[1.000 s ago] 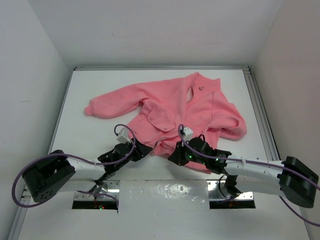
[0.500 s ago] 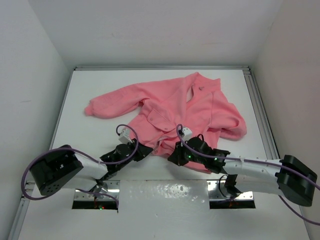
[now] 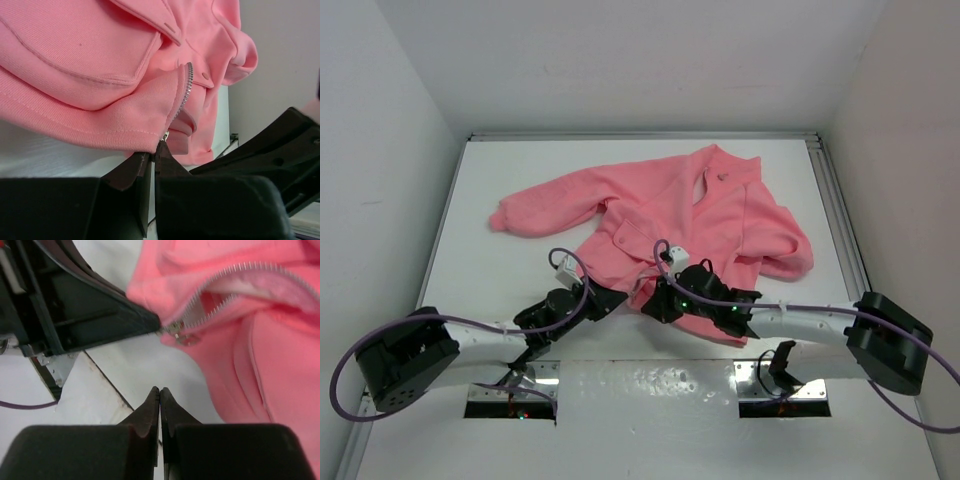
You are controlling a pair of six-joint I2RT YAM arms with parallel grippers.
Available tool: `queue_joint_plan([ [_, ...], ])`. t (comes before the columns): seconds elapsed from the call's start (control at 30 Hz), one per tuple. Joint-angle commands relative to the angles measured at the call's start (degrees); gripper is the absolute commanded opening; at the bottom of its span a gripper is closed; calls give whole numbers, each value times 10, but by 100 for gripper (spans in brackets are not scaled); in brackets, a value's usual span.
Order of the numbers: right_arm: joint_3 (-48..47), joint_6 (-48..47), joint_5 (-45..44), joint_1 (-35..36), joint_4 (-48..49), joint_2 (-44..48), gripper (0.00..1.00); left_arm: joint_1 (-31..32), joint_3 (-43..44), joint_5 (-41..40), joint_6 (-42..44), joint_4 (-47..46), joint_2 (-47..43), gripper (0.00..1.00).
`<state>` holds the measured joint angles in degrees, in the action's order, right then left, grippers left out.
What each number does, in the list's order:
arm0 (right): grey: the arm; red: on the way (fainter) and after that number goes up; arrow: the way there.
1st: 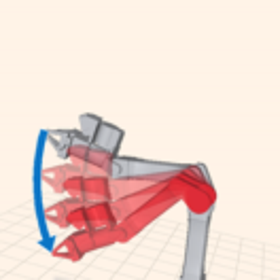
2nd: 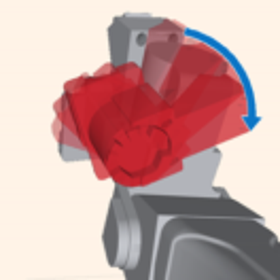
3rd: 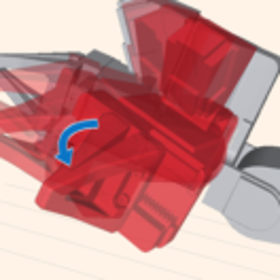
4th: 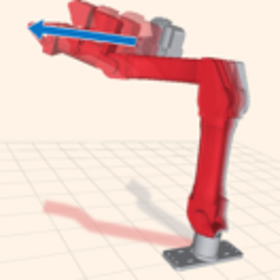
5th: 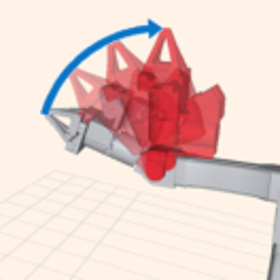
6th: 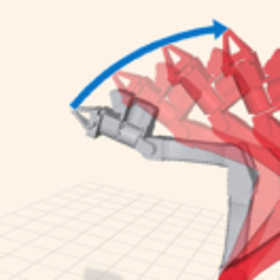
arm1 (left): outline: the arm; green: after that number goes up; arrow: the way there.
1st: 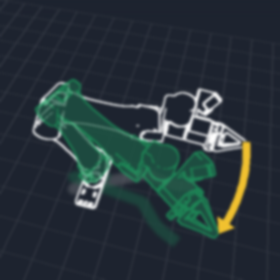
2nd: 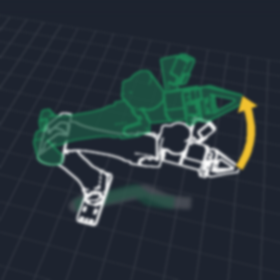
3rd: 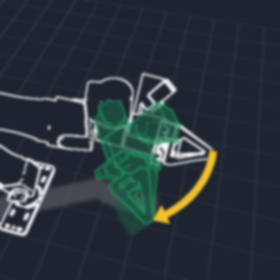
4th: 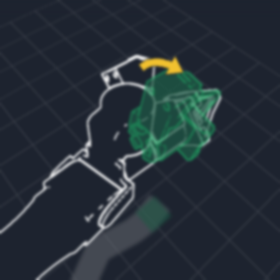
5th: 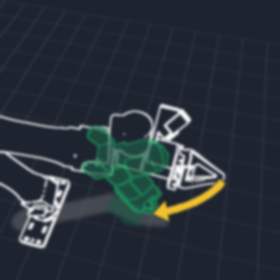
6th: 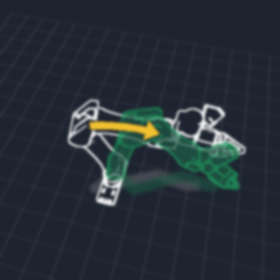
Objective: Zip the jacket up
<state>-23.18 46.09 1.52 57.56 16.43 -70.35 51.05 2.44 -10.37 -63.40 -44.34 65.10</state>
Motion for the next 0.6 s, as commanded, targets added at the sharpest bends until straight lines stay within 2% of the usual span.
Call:
queue_joint_plan([
  [0.0,-44,-51,-8,2,53,-11,0,5,-12,10,-18,26,-20,0],
  [0.1,-42,-83,21,-4,83,-15,0,6,1,17,-30,64,-33,0],
  [0.2,-28,-92,98,-28,138,-25,15,5,10,32,-37,77,-50,0],
  [0.3,-2,-79,152,-65,199,-27,20,5,10,46,-54,78,-60,0],
  [0.33,3,-75,194,-86,211,-27,22,5,15,52,-63,85,-66,0],
  [0.4,12,-63,255,-105,236,-30,32,5,16,71,-75,89,-78,0],
  [0.47,13,-63,270,-113,237,-31,42,5,11,83,-97,81,-87,0],
  [0.57,23,-53,282,-113,243,-26,44,5,12,87,-111,87,-104,0],
])
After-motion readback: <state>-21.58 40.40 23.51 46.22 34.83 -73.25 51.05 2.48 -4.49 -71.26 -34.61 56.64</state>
